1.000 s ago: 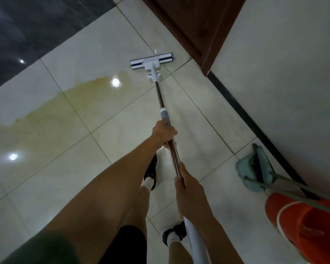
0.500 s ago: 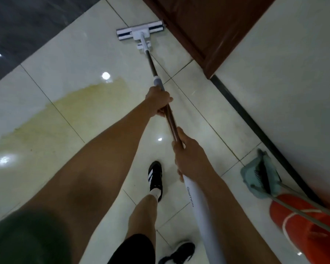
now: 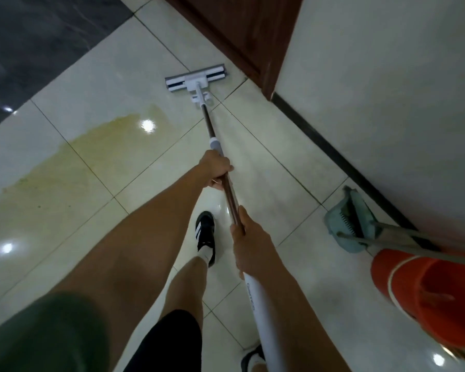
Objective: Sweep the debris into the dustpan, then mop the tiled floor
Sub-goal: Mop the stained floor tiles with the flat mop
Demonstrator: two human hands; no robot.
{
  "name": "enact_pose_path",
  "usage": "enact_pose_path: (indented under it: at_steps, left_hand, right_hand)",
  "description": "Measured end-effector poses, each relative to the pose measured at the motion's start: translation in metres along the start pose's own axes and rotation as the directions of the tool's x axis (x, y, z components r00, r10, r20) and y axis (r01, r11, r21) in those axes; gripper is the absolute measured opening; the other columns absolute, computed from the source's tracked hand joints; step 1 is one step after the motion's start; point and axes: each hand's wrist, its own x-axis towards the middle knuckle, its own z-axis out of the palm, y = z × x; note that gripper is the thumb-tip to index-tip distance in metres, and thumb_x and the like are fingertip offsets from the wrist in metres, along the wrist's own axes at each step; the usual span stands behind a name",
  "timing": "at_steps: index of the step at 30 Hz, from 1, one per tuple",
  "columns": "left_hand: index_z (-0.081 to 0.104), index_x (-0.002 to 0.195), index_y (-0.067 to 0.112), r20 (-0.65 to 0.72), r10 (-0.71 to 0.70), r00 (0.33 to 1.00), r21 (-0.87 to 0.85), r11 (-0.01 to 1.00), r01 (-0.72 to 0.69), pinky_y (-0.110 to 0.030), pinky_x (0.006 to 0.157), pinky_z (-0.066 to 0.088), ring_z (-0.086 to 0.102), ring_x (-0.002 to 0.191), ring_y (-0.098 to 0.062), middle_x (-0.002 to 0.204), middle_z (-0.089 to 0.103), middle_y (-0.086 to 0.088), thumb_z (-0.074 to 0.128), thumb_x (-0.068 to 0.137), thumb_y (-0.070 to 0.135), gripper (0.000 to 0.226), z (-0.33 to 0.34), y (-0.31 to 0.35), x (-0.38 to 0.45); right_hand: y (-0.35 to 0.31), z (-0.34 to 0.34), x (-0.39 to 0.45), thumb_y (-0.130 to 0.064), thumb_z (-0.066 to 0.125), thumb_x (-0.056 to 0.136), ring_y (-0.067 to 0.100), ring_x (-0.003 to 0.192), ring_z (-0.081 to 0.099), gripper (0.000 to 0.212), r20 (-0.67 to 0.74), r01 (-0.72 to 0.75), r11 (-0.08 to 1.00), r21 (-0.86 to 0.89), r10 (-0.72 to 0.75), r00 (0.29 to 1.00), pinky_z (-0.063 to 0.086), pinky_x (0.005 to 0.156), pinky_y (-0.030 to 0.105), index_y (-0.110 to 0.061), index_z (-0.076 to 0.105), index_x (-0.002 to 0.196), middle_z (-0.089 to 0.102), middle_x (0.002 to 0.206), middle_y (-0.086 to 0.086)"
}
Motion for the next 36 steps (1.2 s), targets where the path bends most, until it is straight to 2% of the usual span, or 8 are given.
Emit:
enact_pose_path:
  at_steps: [8, 13, 19, 21, 24, 27, 32, 36]
  left_hand:
    - [0.046, 0.122, 0.004, 0.025, -0.022, 0.999, 0.033, 0.999, 0.021, -0.048, 0.057, 0.063, 0.075, 0.079, -0.039, 0.107, 0.067, -0.025, 0.066, 0.095, 0.017, 0.036, 0.17, -0.122, -0.118]
    - [0.048, 0.118, 0.009, 0.049, -0.036, 0.998, -0.037, 0.999, 0.038, -0.053, 0.063, 0.063, 0.076, 0.077, -0.037, 0.093, 0.072, -0.027, 0.067, 0.094, 0.014, 0.031, 0.228, -0.162, -0.183]
    - [0.038, 0.145, 0.019, 0.076, -0.083, 0.994, -0.06, 0.994, 0.088, -0.036, 0.045, 0.056, 0.068, 0.05, -0.024, 0.069, 0.069, -0.014, 0.068, 0.092, 0.013, 0.061, 0.245, -0.19, -0.233]
    - [0.03, 0.154, 0.021, 0.1, -0.088, 0.991, -0.099, 0.99, 0.098, -0.038, 0.048, 0.057, 0.073, 0.063, -0.03, 0.083, 0.071, -0.019, 0.069, 0.092, 0.013, 0.073, 0.249, -0.198, -0.24]
    - [0.016, 0.161, 0.025, 0.097, -0.081, 0.992, -0.167, 0.981, 0.097, -0.045, 0.057, 0.062, 0.074, 0.086, -0.038, 0.104, 0.071, -0.022, 0.069, 0.093, 0.013, 0.087, 0.247, -0.202, -0.237]
    - [0.013, 0.162, 0.024, 0.075, -0.072, 0.995, -0.201, 0.976, 0.086, -0.042, 0.054, 0.061, 0.074, 0.085, -0.039, 0.108, 0.069, -0.02, 0.07, 0.092, 0.013, 0.09, 0.234, -0.193, -0.222]
    - [0.018, 0.161, 0.024, 0.072, -0.061, 0.996, -0.219, 0.973, 0.076, -0.045, 0.053, 0.061, 0.073, 0.084, -0.041, 0.115, 0.066, -0.023, 0.07, 0.093, 0.011, 0.086, 0.195, -0.166, -0.188]
    - [0.021, 0.16, 0.025, 0.048, -0.049, 0.998, -0.212, 0.976, 0.058, -0.052, 0.065, 0.063, 0.073, 0.085, -0.042, 0.11, 0.068, -0.026, 0.069, 0.094, 0.011, 0.083, 0.135, -0.124, -0.142]
  right_hand:
    - [0.18, -0.023, -0.158, -0.036, 0.033, 0.106, 0.01, 0.097, 0.062, 0.051, 0.083, -0.041, 0.999, 0.028, 0.038, 0.996, 0.044, 0.081, 0.018, -0.031, 0.022, 0.156, 0.063, 0.128, 0.001]
    - [0.227, -0.046, -0.229, -0.032, 0.032, 0.106, 0.017, 0.11, 0.061, 0.051, 0.132, -0.1, 0.993, 0.064, 0.091, 0.987, 0.047, 0.092, 0.027, -0.036, 0.019, 0.156, 0.059, 0.135, 0.002]
    - [0.243, -0.045, -0.286, -0.031, 0.032, 0.106, 0.01, 0.085, 0.062, 0.052, 0.154, -0.136, 0.989, 0.062, 0.126, 0.98, 0.047, 0.071, 0.02, -0.038, 0.017, 0.156, 0.065, 0.102, -0.002]
    - [0.248, -0.043, -0.295, -0.032, 0.033, 0.106, 0.003, 0.074, 0.058, 0.053, 0.161, -0.161, 0.985, 0.067, 0.149, 0.976, 0.043, 0.064, 0.014, -0.04, 0.016, 0.155, 0.059, 0.09, -0.007]
    - [0.246, -0.038, -0.291, -0.034, 0.033, 0.106, 0.002, 0.078, 0.056, 0.052, 0.154, -0.169, 0.984, 0.06, 0.158, 0.975, 0.041, 0.071, 0.013, -0.041, 0.017, 0.155, 0.058, 0.099, -0.006]
    - [0.233, -0.035, -0.272, -0.032, 0.036, 0.106, 0.003, 0.075, 0.056, 0.05, 0.124, -0.154, 0.987, 0.038, 0.148, 0.981, 0.044, 0.064, 0.008, -0.035, 0.023, 0.154, 0.064, 0.102, 0.003]
    - [0.194, -0.028, -0.234, -0.031, 0.042, 0.105, 0.003, 0.062, 0.051, 0.05, 0.077, -0.073, 0.997, 0.032, 0.071, 0.994, 0.043, 0.059, 0.013, -0.03, 0.028, 0.153, 0.053, 0.074, -0.005]
    - [0.135, -0.009, -0.174, -0.034, 0.042, 0.104, 0.0, 0.069, 0.055, 0.049, 0.0, -0.06, 0.997, 0.045, 0.06, 0.998, 0.039, 0.061, 0.009, -0.031, 0.031, 0.152, 0.063, 0.094, -0.006]
